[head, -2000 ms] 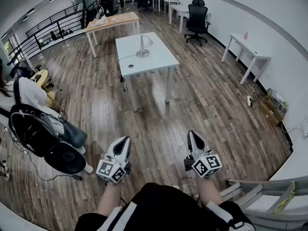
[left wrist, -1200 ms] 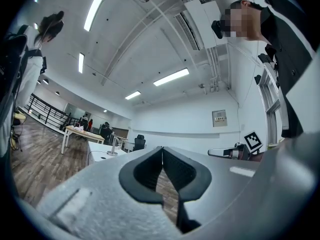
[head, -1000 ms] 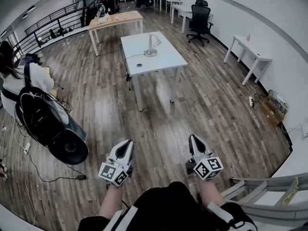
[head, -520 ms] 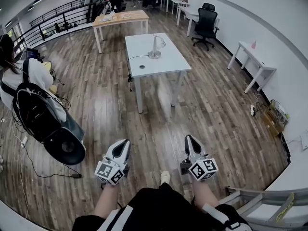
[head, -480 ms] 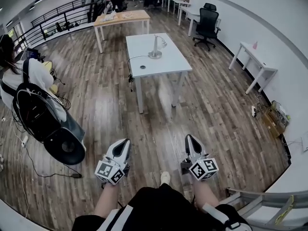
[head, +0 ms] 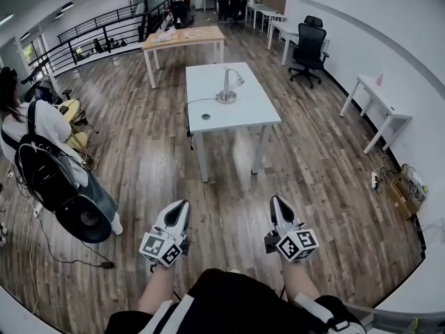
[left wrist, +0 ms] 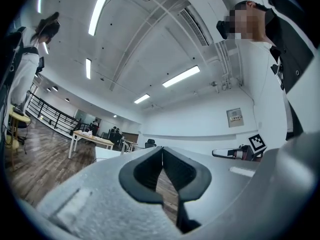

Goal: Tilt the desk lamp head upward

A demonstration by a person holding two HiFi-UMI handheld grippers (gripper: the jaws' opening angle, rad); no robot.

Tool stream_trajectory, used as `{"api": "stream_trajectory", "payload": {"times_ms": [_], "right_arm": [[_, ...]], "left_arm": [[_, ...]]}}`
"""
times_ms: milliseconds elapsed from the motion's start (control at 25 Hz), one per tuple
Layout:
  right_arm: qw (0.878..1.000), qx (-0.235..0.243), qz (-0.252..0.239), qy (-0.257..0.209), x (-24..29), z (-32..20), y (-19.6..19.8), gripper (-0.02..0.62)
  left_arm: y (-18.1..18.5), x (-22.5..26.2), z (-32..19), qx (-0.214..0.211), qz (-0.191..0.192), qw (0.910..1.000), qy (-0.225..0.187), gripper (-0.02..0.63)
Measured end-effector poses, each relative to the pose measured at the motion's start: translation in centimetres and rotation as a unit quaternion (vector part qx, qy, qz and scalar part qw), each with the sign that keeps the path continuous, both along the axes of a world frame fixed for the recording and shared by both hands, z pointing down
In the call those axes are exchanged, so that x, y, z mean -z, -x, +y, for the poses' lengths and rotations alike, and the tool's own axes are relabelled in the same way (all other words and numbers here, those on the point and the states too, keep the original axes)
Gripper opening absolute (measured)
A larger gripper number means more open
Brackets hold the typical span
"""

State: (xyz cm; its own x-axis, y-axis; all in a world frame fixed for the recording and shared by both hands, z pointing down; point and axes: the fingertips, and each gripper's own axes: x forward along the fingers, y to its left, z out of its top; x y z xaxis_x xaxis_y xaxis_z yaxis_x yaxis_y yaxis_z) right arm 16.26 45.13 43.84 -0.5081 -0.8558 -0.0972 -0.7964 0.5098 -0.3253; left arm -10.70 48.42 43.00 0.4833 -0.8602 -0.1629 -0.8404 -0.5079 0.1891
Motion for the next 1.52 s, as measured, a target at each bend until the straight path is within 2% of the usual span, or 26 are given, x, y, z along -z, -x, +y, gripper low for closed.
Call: {"api": "stream_trajectory", "payload": {"times_ms": [440,640,840,1160,1320,1520], "right_arm": [[1.000,-0.008,0.001,0.008,-1.5,-4.3,-4.9,0.000],[1.000,-0.014,0.000,0.015,-2.2,-5.9,-4.7,0.000],[1.000,-0.023,0.007,0.014,-1.4,-8.9,-4.5,0.000],[0.998,-0.052,0.025,0.027,-1.2,-14.9,-2.7,0.000],[0.999,-0.044,0.024,0.018,-0.5,-18.5,-0.2,0.000],[0.999,-0.032,0.025,0.005,0.1,-21.9,3.1,0.000]], "left_arm": [[-4.7,-3.2,-4.6,-0.004,0.002,0.9994,0.035,0.002],[-4.5,-2.6,-6.8,-0.011,-0.009,0.9995,0.029,0.002],[-3.8,-2.5,-11.1,-0.019,-0.005,0.9995,0.026,0.002],[-1.8,-2.6,-18.1,-0.017,-0.007,0.9994,0.028,0.000],[-0.4,-1.4,-20.9,-0.021,-0.013,0.9997,0.007,0.000],[2.6,-1.2,-24.2,-0.015,-0.005,0.9998,0.014,-0.002]]}}
